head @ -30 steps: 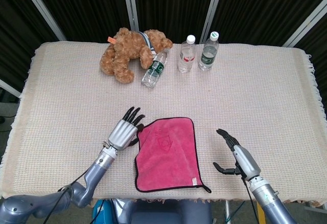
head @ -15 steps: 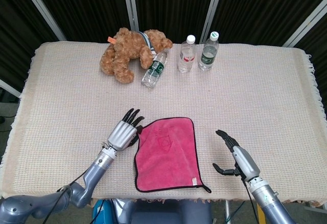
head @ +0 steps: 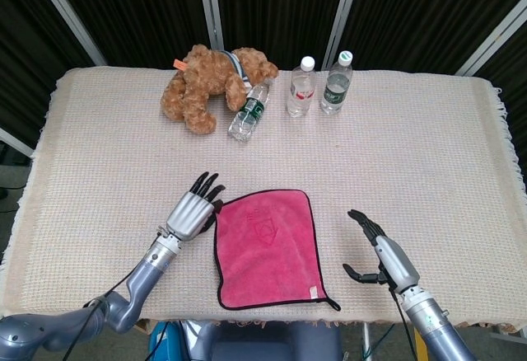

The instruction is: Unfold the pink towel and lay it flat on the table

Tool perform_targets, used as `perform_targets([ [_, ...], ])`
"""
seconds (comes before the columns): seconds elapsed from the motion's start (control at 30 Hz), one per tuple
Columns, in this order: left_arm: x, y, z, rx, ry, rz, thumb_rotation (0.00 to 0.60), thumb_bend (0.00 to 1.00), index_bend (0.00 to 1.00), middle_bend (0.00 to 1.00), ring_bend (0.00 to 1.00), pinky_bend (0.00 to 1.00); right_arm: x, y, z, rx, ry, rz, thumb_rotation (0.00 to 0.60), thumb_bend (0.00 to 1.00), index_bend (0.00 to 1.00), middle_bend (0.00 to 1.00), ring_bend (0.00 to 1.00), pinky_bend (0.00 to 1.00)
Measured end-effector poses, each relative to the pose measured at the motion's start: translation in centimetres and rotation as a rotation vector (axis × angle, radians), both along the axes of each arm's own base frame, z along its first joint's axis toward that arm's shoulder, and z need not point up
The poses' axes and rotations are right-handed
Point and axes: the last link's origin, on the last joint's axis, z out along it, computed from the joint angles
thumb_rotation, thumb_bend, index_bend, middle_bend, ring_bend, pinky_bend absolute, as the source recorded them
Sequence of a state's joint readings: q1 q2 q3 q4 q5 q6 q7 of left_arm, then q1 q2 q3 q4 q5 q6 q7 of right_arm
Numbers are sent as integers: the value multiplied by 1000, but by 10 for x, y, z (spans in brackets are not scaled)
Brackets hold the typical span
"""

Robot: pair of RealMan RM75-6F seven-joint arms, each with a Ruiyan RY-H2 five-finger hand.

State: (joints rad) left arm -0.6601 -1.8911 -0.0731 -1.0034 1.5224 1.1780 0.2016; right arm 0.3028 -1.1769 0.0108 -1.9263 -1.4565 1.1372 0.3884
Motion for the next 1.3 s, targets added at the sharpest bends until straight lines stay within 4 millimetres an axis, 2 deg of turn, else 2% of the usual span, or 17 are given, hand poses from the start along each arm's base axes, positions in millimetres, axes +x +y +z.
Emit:
perform_targets([
  [0.3,-13,4,11,17,43,-7,600,490,536,203,0,0,1,2,0,2,-2,4,600,322,0,0,0,0],
  [0.87,-14,10,11,32,77,-23,600,490,536,203,0,0,1,3,-1,5,-3,4,600,322,0,0,0,0],
  [1.3,-24,18,18,52,111,-18,600,490,536,201,0,0,1,2,-2,8,-6,2,600,321,0,0,0,0],
])
